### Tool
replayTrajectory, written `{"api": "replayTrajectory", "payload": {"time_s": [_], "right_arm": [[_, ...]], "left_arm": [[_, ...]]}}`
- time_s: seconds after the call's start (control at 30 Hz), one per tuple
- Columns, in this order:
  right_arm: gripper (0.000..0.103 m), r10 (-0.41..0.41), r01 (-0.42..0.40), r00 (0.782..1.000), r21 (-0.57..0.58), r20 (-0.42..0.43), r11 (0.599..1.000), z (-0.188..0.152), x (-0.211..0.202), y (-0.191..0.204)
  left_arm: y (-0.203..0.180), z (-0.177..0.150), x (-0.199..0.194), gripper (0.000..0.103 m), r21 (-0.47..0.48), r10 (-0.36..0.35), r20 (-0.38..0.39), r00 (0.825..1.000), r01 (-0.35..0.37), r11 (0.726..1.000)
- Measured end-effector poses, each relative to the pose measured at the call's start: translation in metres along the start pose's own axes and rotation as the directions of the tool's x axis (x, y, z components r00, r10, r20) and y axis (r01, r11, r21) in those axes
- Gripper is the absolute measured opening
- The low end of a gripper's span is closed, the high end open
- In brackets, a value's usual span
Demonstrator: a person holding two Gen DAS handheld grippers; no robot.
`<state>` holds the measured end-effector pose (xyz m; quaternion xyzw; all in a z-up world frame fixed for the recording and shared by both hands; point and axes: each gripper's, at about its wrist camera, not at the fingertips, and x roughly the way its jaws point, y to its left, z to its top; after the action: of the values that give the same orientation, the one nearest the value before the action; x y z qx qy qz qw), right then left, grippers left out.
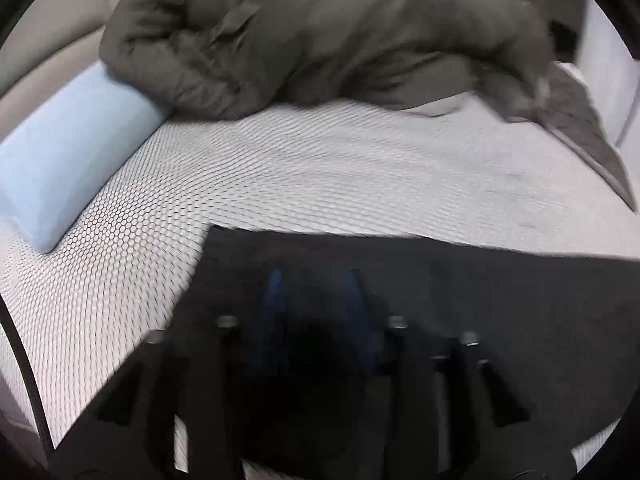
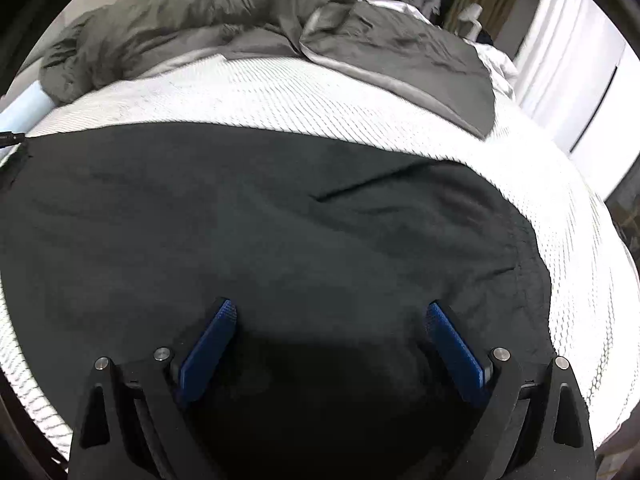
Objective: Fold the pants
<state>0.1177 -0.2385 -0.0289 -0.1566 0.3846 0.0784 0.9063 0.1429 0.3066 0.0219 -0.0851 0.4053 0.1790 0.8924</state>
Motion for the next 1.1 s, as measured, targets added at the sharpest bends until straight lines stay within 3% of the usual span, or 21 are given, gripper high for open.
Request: {"api": "replayTrajectory", "payload": {"time_s": [0.03,0.1,0.17,0.23,0.33,0.47,0.57,0.63,0.7,0.77,0.8,0.87,0.9,0.93,1.0,1.1], "right_arm": [[0.097,0.029,-0.029,0.999,-0.001,0.023,1.0,0.0,-0.007,0.003],[0.097,0.074,-0.074,0.996,-0.007,0.039,0.997,-0.001,-0.014,0.009],[0.097,0.095,-0.094,0.995,-0.035,0.042,0.995,-0.004,-0.017,0.019],[0.097,0.099,-0.098,0.995,-0.057,0.026,0.994,-0.008,-0.013,0.027],[0.097,0.066,-0.067,0.998,-0.074,-0.017,0.995,-0.022,-0.008,0.029],[0.097,-0.015,0.015,1.0,0.019,-0.011,1.0,-0.043,-0.02,-0.015],[0.095,-0.047,0.048,0.999,0.097,-0.009,0.994,-0.064,-0.034,-0.05],[0.095,-0.174,0.176,0.984,0.098,-0.036,0.979,-0.077,-0.037,-0.064],[0.095,-0.152,0.155,0.988,0.133,-0.03,0.979,-0.081,-0.039,-0.073],[0.095,-0.158,0.16,0.987,0.128,-0.025,0.979,-0.08,-0.039,-0.073],[0.095,-0.173,0.176,0.984,0.116,-0.032,0.978,-0.08,-0.037,-0.072],[0.096,-0.203,0.21,0.977,0.124,-0.065,0.97,-0.083,-0.031,-0.08],[0.096,-0.188,0.201,0.978,0.188,-0.088,0.961,-0.086,-0.028,-0.093],[0.097,-0.174,0.192,0.98,0.233,-0.095,0.953,-0.088,-0.027,-0.101],[0.097,-0.134,0.164,0.985,0.371,-0.104,0.914,-0.095,-0.029,-0.128],[0.097,-0.018,0.022,1.0,0.561,-0.012,0.827,-0.112,-0.046,-0.161]], "left_arm": [[-0.011,-0.007,-0.015,0.053,0.007,-0.04,0.032,0.999,0.04,0.999],[-0.047,-0.027,-0.046,0.08,0.013,-0.138,0.1,0.985,0.137,0.99],[-0.089,-0.043,-0.065,0.09,0.042,-0.215,0.126,0.968,0.212,0.976],[-0.138,-0.062,-0.075,0.091,0.098,-0.3,0.112,0.947,0.29,0.952],[-0.21,-0.092,-0.08,0.091,0.201,-0.39,0.027,0.92,0.378,0.904],[-0.276,-0.125,-0.069,0.091,0.26,-0.479,-0.069,0.875,0.479,0.838],[-0.304,-0.146,-0.058,0.091,0.347,-0.424,-0.12,0.898,0.438,0.829],[-0.31,-0.147,-0.051,0.091,0.367,-0.408,-0.105,0.907,0.417,0.831],[-0.318,-0.146,-0.051,0.091,0.347,-0.417,-0.105,0.903,0.427,0.835],[-0.33,-0.149,-0.047,0.091,0.364,-0.429,-0.125,0.895,0.444,0.819],[-0.34,-0.153,-0.05,0.092,0.392,-0.416,-0.13,0.9,0.432,0.812],[-0.351,-0.161,-0.046,0.099,0.477,-0.353,-0.134,0.926,0.373,0.796],[-0.355,-0.165,-0.044,0.102,0.502,-0.322,-0.135,0.937,0.345,0.793],[-0.354,-0.163,-0.044,0.102,0.496,-0.325,-0.132,0.936,0.346,0.796],[-0.35,-0.16,-0.042,0.102,0.456,-0.341,-0.152,0.928,0.372,0.809],[-0.341,-0.151,-0.047,0.101,0.409,-0.381,-0.152,0.912,0.408,0.816]]}}
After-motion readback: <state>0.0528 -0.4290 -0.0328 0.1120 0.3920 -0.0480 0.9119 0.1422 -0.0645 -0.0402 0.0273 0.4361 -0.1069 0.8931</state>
